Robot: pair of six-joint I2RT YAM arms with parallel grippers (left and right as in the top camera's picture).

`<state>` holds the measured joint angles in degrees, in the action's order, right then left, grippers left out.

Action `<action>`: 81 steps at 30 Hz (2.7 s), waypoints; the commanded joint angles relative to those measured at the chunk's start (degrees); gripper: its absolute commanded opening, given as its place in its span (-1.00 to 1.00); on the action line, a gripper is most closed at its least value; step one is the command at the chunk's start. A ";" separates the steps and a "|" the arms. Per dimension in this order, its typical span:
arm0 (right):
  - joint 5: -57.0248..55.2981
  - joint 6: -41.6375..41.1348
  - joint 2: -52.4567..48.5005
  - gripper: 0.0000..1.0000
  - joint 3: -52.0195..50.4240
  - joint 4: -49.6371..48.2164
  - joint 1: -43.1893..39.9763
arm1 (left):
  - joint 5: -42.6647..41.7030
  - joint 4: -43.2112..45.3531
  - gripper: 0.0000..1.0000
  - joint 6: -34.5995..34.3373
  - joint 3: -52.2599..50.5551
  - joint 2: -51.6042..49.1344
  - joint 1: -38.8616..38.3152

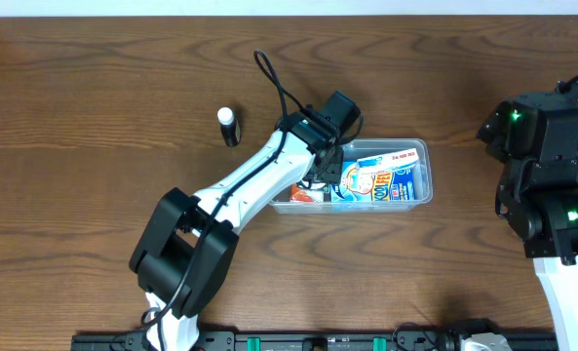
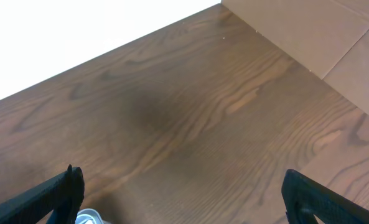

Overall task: Pack container
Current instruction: 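Lower the green tin into the container and open the left gripper, then withdraw the left gripper and reach to the black bottle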

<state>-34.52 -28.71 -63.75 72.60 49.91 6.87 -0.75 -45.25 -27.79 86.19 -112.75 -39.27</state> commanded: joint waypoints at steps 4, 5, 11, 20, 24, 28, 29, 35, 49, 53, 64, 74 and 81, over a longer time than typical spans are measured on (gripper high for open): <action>-1.01 -0.61 -0.13 0.99 0.68 0.07 -0.59 | 2.84 0.39 0.03 -1.70 0.87 -2.45 -0.04; -1.03 -0.61 -0.13 0.99 0.68 0.07 -0.59 | 2.84 0.44 0.02 -1.70 0.87 -2.82 -0.04; -1.03 -0.61 -0.13 0.98 0.68 0.07 -0.59 | 2.97 1.05 0.04 -1.68 0.50 -3.23 -0.04; -1.03 -0.61 -0.13 0.99 0.68 0.07 -0.59 | 2.97 1.64 0.36 -1.64 0.50 -3.23 -0.02; -1.01 -0.61 -0.13 0.98 0.68 0.07 -0.59 | 2.97 1.66 0.45 -1.66 0.68 -3.21 -0.02; -1.03 -0.61 -0.13 0.98 0.68 0.07 -0.59 | 2.97 1.64 0.64 -1.64 0.72 -3.19 -0.02; -1.01 -0.59 -0.13 0.98 0.68 0.07 -0.59 | 2.97 1.64 0.67 -1.64 0.72 -3.19 -0.02; -1.03 -0.61 -0.13 0.98 0.68 0.07 -0.59 | 2.95 0.70 0.67 -1.18 0.92 -2.12 0.09; -1.01 -0.61 -0.13 0.99 0.68 0.07 -0.59 | 3.02 -0.52 0.67 3.91 1.86 15.02 0.09; -1.03 -0.61 -0.13 0.99 0.68 0.07 -0.59 | 10.08 -2.14 0.67 4.90 1.86 20.79 1.18; -1.01 -0.61 -0.13 0.99 0.68 0.07 -0.59 | 10.21 -2.34 0.67 12.57 1.86 20.68 21.86; -1.03 -0.61 -0.13 0.98 0.68 0.07 -0.59 | 5.99 -1.38 0.67 18.62 2.05 12.79 29.77; -1.01 -0.61 -0.13 0.98 0.68 0.07 -0.59 | 1.14 -4.02 0.65 18.49 10.91 10.73 29.77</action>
<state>-34.52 -28.71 -63.75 72.60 49.91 6.87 2.50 -48.53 -10.39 90.76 -102.02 -9.54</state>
